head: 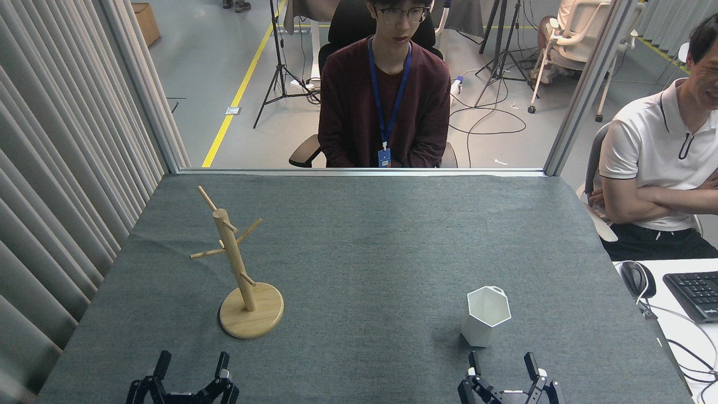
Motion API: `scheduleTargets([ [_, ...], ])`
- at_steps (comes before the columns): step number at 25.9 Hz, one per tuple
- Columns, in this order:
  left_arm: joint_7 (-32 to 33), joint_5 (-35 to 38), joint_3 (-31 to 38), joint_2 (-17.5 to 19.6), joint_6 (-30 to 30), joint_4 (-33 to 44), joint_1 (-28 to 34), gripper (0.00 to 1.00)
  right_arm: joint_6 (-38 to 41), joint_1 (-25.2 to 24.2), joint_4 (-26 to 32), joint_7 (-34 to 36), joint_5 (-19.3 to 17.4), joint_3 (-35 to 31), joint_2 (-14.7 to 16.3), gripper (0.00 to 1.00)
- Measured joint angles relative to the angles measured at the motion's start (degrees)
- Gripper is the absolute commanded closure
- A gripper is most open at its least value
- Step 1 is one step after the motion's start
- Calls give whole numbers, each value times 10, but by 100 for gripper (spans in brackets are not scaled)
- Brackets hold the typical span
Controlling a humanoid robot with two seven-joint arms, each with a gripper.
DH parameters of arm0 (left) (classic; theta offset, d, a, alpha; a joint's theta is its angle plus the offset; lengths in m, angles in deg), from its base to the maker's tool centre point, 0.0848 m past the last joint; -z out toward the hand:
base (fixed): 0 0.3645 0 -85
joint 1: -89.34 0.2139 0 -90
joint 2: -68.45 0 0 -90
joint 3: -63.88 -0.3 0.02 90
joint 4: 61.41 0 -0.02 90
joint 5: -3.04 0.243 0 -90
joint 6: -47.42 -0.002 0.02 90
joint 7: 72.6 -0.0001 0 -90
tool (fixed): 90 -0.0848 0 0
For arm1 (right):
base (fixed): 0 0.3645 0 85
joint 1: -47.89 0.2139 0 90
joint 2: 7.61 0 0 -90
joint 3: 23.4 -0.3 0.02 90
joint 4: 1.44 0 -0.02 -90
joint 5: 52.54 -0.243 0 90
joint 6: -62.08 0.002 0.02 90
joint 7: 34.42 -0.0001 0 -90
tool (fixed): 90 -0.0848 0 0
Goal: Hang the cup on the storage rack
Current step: 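Move the right gripper forward to the white hexagonal cup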
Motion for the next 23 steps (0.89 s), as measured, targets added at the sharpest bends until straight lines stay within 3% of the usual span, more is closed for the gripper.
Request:
scheduleTargets([
  [10, 3, -1, 1, -2, 0, -5, -9, 1, -2, 5, -10, 3, 0, -2, 2, 2],
  [23, 0, -2, 1, -2, -1, -6, -16, 1, -6, 95, -128, 5, -2, -3, 4, 2],
])
